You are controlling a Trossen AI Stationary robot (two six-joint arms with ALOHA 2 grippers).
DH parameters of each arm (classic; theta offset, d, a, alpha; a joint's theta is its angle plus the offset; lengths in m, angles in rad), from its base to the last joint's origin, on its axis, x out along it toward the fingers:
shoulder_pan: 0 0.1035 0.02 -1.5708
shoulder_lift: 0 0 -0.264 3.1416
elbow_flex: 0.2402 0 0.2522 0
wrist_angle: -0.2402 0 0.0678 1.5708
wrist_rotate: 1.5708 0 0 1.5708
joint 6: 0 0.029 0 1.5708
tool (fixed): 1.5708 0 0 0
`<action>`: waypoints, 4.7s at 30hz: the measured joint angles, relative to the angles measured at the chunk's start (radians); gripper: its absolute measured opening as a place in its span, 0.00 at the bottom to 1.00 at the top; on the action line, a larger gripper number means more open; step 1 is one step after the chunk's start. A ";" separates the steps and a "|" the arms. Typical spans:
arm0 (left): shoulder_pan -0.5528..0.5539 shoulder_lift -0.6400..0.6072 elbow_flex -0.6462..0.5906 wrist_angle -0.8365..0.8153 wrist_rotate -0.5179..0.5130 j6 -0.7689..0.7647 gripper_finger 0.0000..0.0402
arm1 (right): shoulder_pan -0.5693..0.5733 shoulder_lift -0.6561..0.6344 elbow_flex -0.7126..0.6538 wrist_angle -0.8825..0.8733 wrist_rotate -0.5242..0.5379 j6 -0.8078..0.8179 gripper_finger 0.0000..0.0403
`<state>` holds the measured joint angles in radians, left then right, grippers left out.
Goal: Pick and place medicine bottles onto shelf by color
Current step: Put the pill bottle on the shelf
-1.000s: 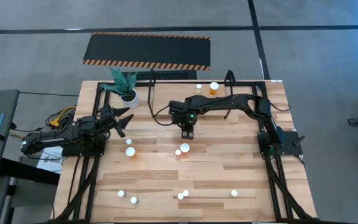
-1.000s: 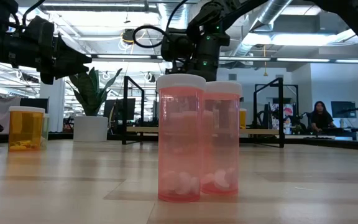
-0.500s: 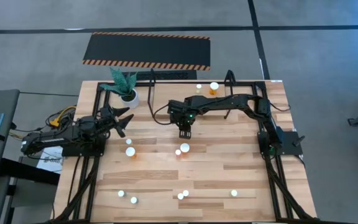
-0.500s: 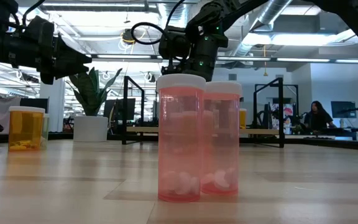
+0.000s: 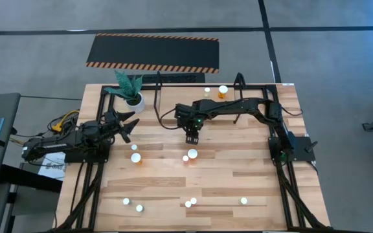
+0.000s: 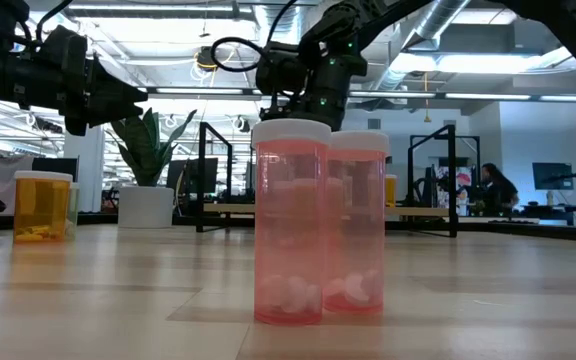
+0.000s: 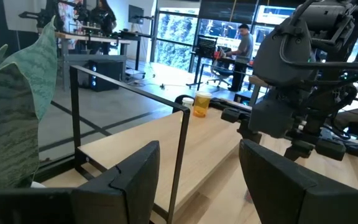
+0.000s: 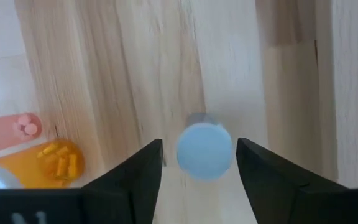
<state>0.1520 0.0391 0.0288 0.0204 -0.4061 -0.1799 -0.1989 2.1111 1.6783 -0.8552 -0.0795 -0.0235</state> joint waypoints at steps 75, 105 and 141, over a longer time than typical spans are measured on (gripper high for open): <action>0.000 0.004 0.000 0.000 0.001 0.000 0.52 | 0.254 -0.090 -0.097 0.036 0.082 1.608 0.83; 0.000 0.020 0.000 0.000 0.000 0.000 0.52 | 0.281 -0.059 -0.067 -0.007 0.055 1.613 0.74; 0.000 0.020 0.000 0.000 0.000 0.000 0.52 | 0.282 -0.069 -0.068 -0.072 0.079 1.600 0.54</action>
<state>0.1516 0.0589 0.0288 0.0203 -0.4065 -0.1799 0.0826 2.0416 1.6107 -0.9269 -0.0002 1.5768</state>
